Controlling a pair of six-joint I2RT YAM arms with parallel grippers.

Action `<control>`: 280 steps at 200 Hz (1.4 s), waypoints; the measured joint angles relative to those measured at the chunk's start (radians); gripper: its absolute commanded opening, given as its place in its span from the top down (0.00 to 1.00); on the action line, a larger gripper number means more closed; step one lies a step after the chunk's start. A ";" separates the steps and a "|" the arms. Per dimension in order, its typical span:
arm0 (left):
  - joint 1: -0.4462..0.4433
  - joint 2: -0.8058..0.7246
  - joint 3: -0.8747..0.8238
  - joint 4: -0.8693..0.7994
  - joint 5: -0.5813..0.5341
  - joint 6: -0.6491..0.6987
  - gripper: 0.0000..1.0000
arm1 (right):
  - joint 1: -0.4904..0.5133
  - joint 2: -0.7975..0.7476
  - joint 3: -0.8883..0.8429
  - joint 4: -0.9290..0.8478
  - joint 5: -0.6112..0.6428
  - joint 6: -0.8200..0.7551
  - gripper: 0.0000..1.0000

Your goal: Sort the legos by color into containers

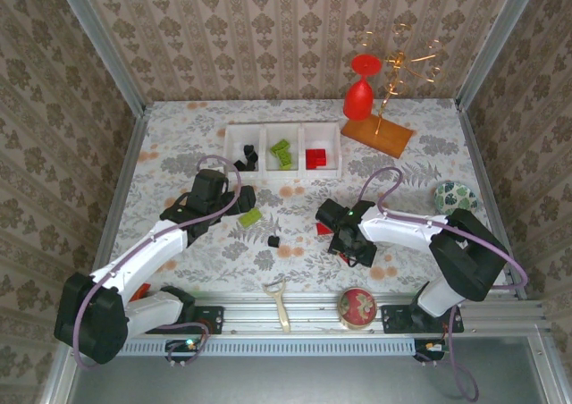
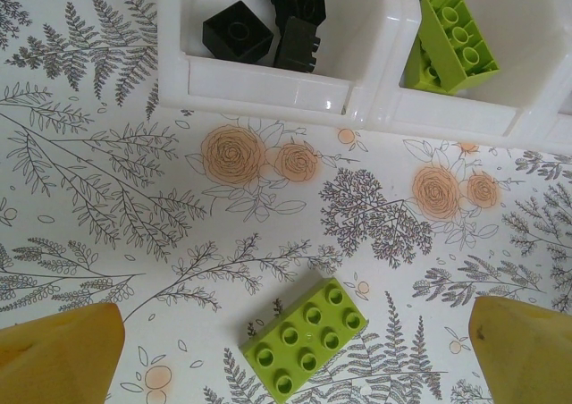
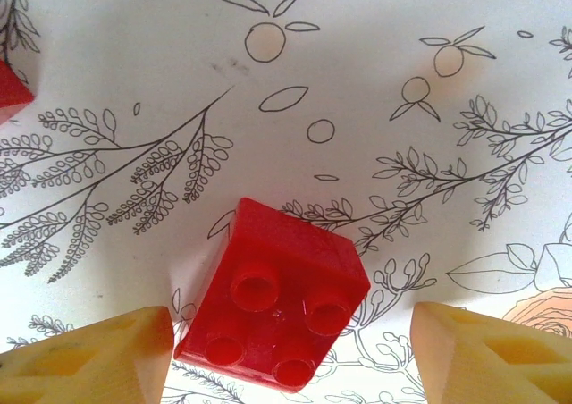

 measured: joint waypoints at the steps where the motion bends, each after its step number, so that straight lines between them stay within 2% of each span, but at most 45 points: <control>1: 0.000 0.000 0.000 0.000 0.000 0.000 0.00 | 0.000 0.000 0.000 0.000 0.000 0.000 0.30; 124: 0.000 0.009 0.000 0.000 0.000 0.000 0.00 | 0.000 -0.010 0.000 0.036 0.000 -0.004 0.51; 194: 0.001 0.009 0.000 0.000 0.000 0.000 0.00 | 0.000 -0.005 0.008 0.059 0.012 -0.047 0.70; 280: 0.005 0.008 0.000 0.000 0.000 -0.001 0.00 | -0.019 -0.008 0.196 -0.046 0.142 -0.209 0.76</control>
